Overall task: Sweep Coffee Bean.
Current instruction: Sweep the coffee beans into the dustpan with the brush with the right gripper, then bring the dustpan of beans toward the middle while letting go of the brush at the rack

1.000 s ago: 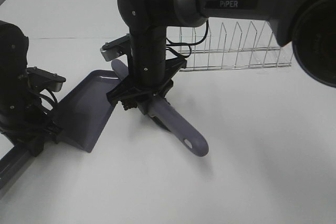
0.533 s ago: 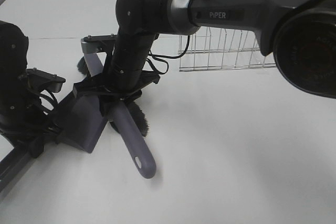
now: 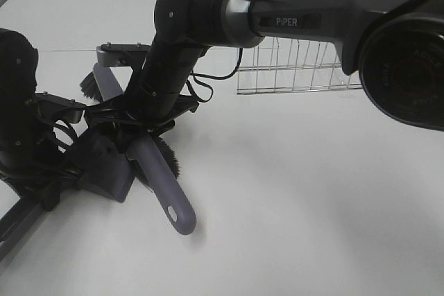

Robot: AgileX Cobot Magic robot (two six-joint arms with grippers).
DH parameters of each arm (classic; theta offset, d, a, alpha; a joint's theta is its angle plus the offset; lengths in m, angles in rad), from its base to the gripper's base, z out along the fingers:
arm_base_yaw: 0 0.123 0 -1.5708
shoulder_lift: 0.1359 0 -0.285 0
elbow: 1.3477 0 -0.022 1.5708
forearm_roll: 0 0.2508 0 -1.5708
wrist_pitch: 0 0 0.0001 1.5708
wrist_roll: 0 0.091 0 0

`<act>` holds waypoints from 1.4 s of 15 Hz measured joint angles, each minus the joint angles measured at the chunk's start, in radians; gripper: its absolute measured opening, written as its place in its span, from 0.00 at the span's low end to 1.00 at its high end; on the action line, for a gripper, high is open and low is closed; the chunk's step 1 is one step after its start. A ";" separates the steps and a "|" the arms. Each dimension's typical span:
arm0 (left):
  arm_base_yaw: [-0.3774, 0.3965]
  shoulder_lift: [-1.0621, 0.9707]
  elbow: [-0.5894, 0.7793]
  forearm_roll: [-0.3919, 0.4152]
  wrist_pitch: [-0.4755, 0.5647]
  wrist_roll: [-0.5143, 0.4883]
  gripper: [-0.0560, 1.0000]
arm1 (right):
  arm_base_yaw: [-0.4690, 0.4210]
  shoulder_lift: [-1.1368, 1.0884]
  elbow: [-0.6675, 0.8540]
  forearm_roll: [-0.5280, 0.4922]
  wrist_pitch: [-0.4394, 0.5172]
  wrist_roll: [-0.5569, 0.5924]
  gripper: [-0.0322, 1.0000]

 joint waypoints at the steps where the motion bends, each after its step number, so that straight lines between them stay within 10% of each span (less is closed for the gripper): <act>1: 0.000 0.000 0.000 0.000 0.000 0.000 0.37 | 0.000 0.001 -0.017 0.000 0.001 -0.013 0.31; 11: 0.000 0.000 0.000 -0.015 -0.001 0.000 0.37 | -0.002 0.009 -0.234 -0.110 0.144 -0.039 0.31; 21: 0.000 0.000 0.000 -0.046 -0.020 -0.080 0.37 | -0.002 -0.130 -0.340 -0.479 0.354 0.118 0.31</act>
